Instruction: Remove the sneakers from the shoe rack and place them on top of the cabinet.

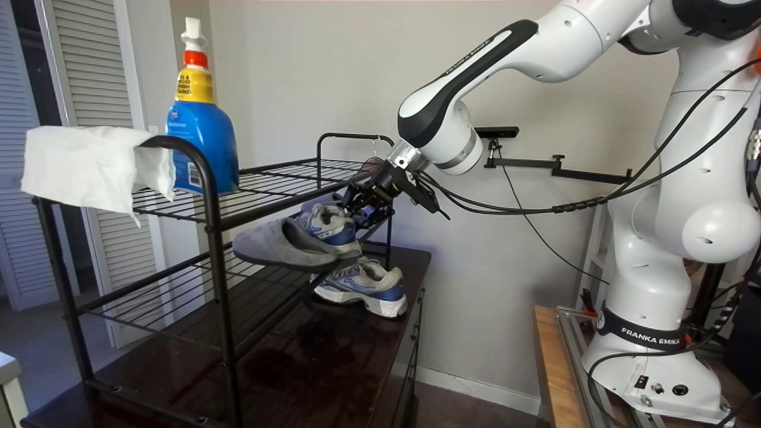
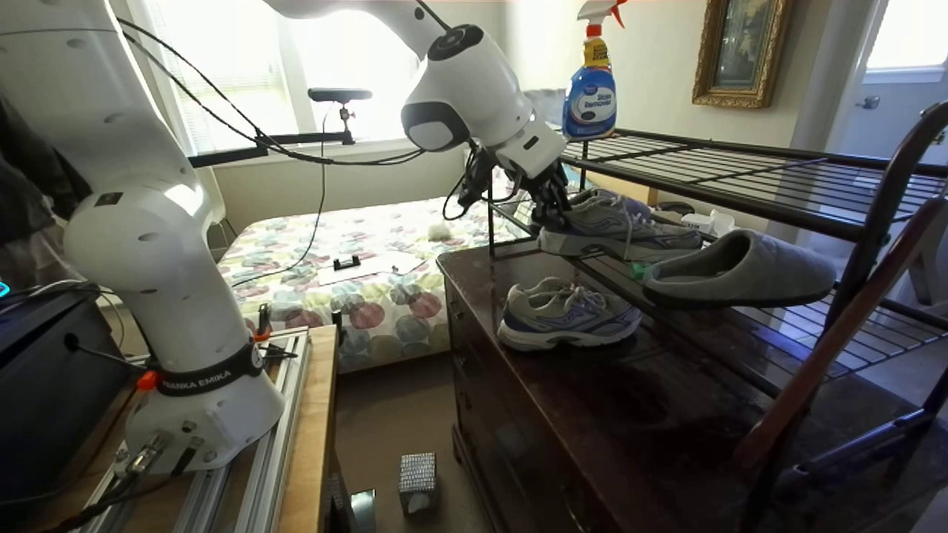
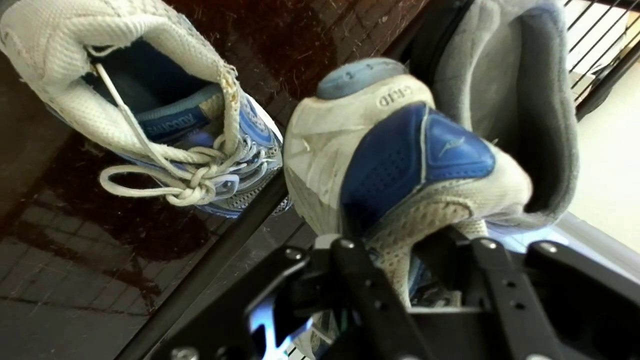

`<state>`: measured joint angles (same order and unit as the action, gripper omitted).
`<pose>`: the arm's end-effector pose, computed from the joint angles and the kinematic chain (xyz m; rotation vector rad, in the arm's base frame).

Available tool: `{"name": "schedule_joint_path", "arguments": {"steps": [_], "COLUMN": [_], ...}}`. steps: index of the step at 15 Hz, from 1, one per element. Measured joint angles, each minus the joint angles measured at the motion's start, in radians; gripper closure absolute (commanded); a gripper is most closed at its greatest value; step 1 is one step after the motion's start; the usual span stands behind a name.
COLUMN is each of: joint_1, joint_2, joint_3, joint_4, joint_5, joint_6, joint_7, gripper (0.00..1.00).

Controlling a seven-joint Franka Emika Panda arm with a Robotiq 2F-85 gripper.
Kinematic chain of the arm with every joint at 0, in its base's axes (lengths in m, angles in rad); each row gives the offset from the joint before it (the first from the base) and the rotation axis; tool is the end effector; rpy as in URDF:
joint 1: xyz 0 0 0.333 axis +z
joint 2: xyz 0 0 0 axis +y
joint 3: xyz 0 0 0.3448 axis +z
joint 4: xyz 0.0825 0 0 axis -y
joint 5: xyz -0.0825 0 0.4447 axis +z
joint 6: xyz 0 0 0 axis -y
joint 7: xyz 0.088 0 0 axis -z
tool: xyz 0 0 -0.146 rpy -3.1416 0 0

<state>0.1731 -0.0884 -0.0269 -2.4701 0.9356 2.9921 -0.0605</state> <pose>0.5562 0.0289 0.3306 -2.4697 0.8768 -0.7198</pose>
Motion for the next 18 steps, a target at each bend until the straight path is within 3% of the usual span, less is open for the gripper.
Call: {"name": "schedule_joint_path", "arguments": {"steps": [9, 13, 18], "joint_1": [-0.036, -0.122, -0.198], "joint_2": [-0.004, -0.036, -0.156], "joint_3": [-0.010, -0.016, -0.024], "joint_4": [-0.007, -0.059, -0.172], "joint_5": [-0.030, -0.194, -0.375], "joint_6": [-0.002, -0.017, -0.116], "joint_7": [0.100, 0.223, 0.225], "gripper": [0.97, 0.96, 0.96]}}
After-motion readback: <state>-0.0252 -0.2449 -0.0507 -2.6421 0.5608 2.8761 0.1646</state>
